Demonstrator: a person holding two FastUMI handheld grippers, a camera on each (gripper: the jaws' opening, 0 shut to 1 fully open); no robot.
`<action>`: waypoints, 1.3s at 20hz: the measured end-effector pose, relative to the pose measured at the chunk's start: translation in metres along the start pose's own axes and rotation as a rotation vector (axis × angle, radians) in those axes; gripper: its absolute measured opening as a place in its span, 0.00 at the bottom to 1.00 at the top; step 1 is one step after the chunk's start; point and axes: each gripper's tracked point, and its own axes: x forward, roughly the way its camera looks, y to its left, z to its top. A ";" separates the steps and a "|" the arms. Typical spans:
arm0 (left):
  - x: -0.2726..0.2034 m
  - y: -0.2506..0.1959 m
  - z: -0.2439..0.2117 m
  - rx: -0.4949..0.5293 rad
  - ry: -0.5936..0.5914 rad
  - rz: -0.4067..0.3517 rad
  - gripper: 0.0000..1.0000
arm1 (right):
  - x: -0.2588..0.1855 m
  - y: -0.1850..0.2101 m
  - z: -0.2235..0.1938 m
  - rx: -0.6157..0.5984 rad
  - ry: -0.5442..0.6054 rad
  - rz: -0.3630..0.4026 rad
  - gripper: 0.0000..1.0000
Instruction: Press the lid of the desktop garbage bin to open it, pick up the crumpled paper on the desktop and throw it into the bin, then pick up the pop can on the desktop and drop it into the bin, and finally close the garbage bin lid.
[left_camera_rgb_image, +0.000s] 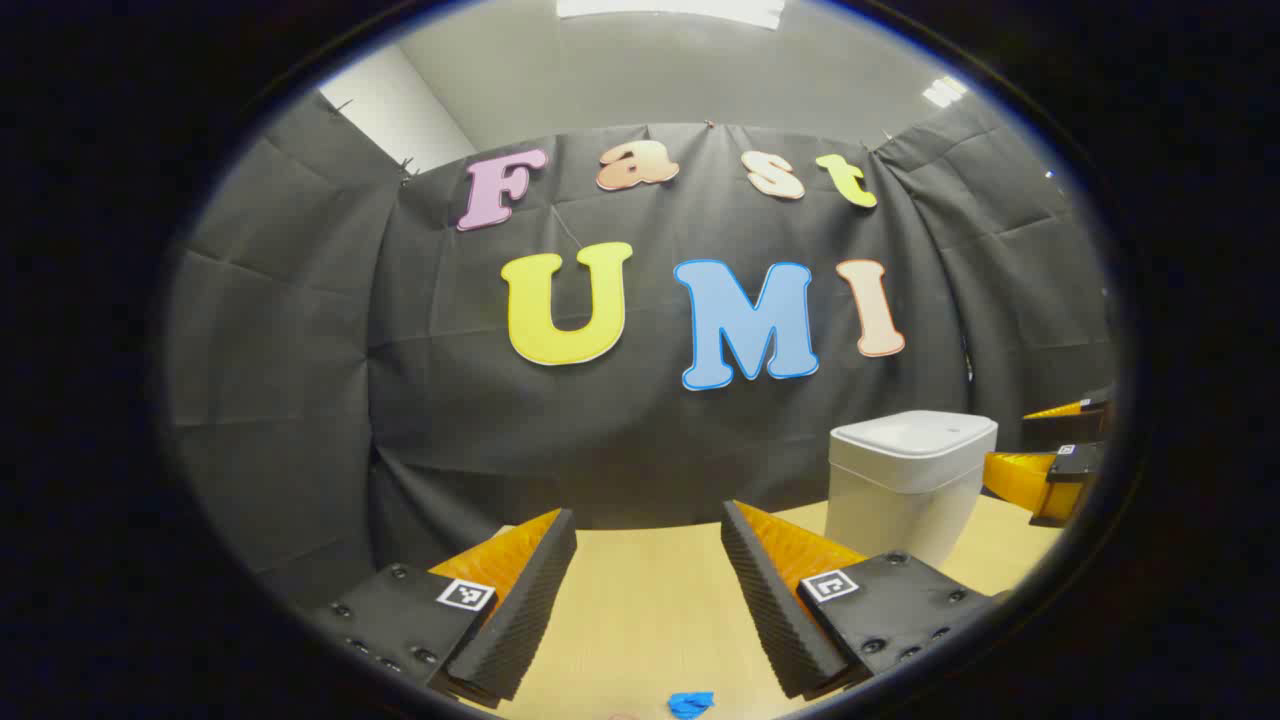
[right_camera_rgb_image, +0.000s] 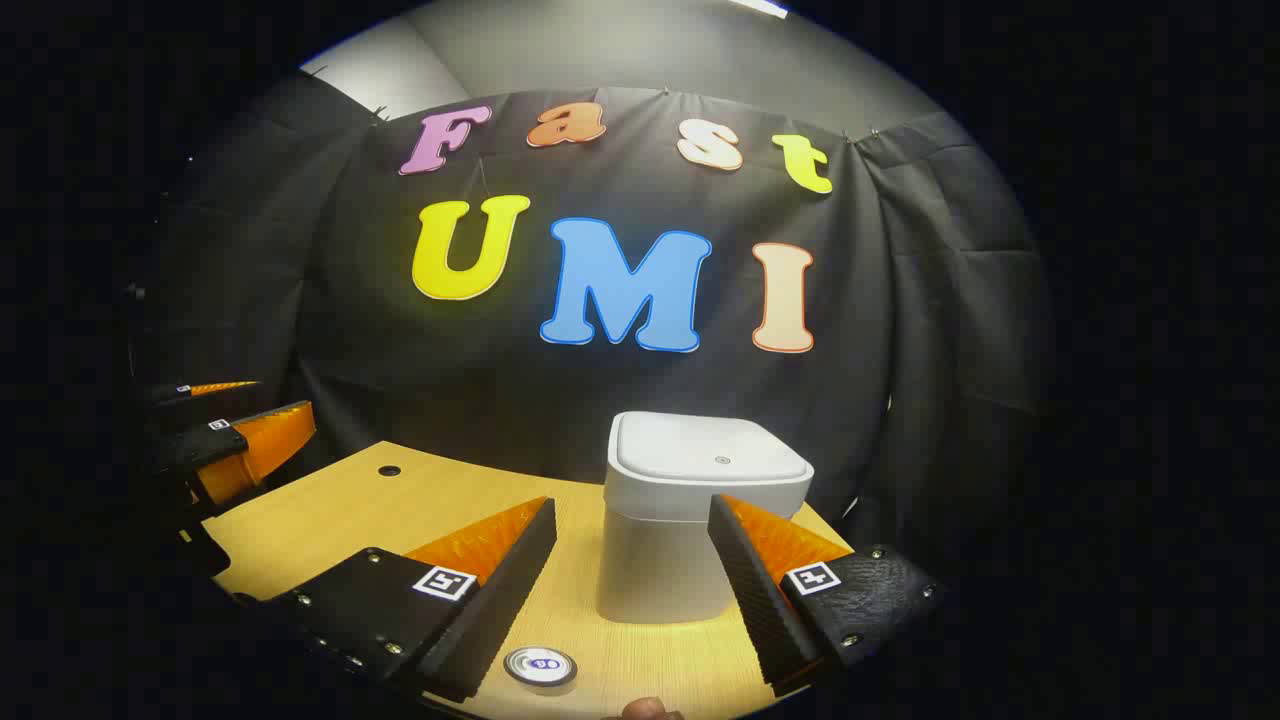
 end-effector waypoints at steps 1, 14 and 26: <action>0.002 0.000 0.000 0.001 0.001 -0.002 1.00 | -0.001 0.001 -0.001 0.002 0.002 0.001 0.97; 0.004 0.005 -0.015 -0.028 0.040 -0.004 1.00 | 0.009 0.012 -0.018 0.004 0.060 0.023 0.97; -0.003 0.013 -0.032 -0.037 0.085 0.002 1.00 | 0.006 0.028 -0.062 0.023 0.200 0.074 0.98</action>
